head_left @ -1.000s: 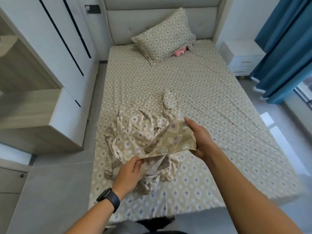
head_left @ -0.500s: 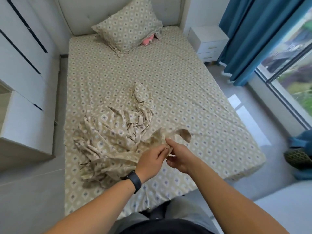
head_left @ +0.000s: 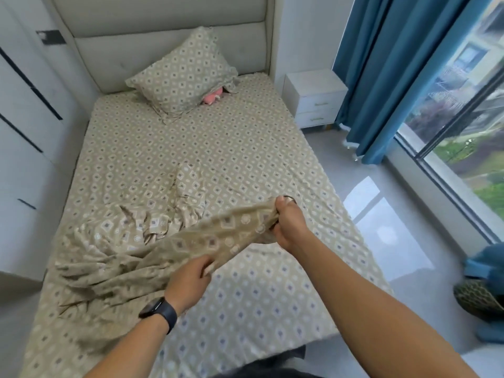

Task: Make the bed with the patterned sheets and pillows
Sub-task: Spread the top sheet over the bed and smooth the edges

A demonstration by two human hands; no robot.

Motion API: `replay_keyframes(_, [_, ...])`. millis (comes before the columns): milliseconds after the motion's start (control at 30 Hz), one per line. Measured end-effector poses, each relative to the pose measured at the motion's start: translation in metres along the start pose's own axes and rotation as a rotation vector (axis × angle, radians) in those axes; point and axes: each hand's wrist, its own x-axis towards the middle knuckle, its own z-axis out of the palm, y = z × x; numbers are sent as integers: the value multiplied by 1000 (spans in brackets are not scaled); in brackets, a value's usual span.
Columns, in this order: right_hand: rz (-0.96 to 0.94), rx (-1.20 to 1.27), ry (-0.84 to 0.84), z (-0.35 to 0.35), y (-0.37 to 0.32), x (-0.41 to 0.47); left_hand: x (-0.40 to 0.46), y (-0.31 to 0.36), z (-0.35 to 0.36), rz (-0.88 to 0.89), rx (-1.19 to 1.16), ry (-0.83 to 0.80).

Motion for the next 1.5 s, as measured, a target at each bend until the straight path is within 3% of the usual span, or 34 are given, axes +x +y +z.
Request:
replay_keyframes(200, [-194, 194, 167, -121, -157, 48, 72, 81, 23, -24, 148, 113])
replay_keyframes(400, [-406, 396, 557, -256, -271, 46, 137, 181, 26, 134, 96, 215])
replay_keyframes(533, [-469, 595, 483, -342, -271, 29, 149, 268, 59, 149, -130, 75])
replay_keyframes(667, [-290, 467, 417, -414, -199, 40, 123, 302, 117, 151, -201, -49])
replay_keyframes(767, [98, 219, 347, -433, -110, 67, 103, 314, 161, 161, -117, -234])
replay_keyframes(900, [582, 82, -42, -424, -18, 77, 79, 338, 209, 93, -38, -292])
replay_keyframes(967, [666, 96, -157, -416, -4, 83, 75, 359, 227, 125, 61, -312])
replay_keyframes(1033, [684, 75, -135, -410, -10, 85, 73, 374, 243, 137, 145, -345])
replay_keyframes(1367, [244, 164, 291, -438, -86, 110, 95, 363, 229, -238, 389, -181])
replay_keyframes(1500, [54, 250, 455, -474, -154, 115, 112, 367, 212, -232, 435, -47])
